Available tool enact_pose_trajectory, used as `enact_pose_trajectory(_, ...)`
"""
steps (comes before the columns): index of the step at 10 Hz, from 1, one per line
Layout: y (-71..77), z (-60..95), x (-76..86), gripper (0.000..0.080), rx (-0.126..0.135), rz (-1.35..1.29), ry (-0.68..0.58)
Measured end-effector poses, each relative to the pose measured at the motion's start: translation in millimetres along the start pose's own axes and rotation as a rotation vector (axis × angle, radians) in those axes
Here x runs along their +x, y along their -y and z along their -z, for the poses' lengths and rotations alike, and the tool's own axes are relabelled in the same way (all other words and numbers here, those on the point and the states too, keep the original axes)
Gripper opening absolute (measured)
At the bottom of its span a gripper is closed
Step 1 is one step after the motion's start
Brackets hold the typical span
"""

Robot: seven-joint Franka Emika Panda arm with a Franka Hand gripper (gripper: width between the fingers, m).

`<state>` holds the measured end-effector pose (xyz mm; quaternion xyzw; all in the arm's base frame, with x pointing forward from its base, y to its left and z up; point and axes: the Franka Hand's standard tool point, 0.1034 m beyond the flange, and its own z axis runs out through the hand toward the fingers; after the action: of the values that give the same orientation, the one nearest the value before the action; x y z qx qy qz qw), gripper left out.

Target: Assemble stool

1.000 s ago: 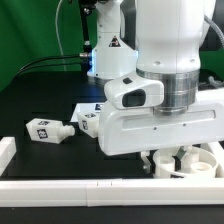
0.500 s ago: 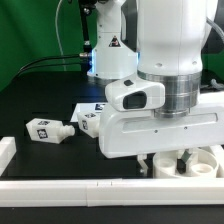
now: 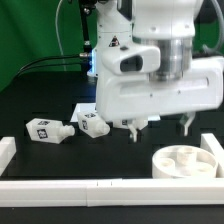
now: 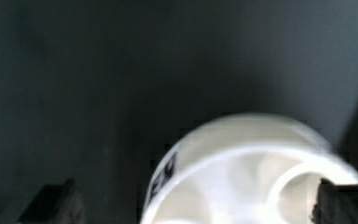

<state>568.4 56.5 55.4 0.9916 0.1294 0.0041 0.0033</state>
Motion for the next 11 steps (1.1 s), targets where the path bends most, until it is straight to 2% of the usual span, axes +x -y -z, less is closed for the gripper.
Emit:
enact_pose_trajectory(1, 9.5, -7.2, -3.3, 0.0648, -0.002, 0.005, -0.009)
enact_pose_trajectory(5, 11.9, -9.6, -6.3, 0.0648, -0.001, 0.049, -0.001)
enact_pose_trajectory(6, 17.1, -9.0, -14.0, 0.0648, 0.003, 0.095, 0.012)
enact_pose_trajectory(7, 22.3, -2.1, -21.2, 0.0648, 0.008, 0.102, 0.027)
enact_pose_trajectory(8, 29.7, -0.4, -32.3, 0.0648, 0.002, 0.123, -0.007)
enact_pose_trajectory(9, 30.9, -4.8, -52.0, 0.0648, 0.002, 0.219, -0.007)
enact_pose_trajectory(11, 28.4, -4.1, -47.1, 0.0648, 0.003, 0.32, -0.001)
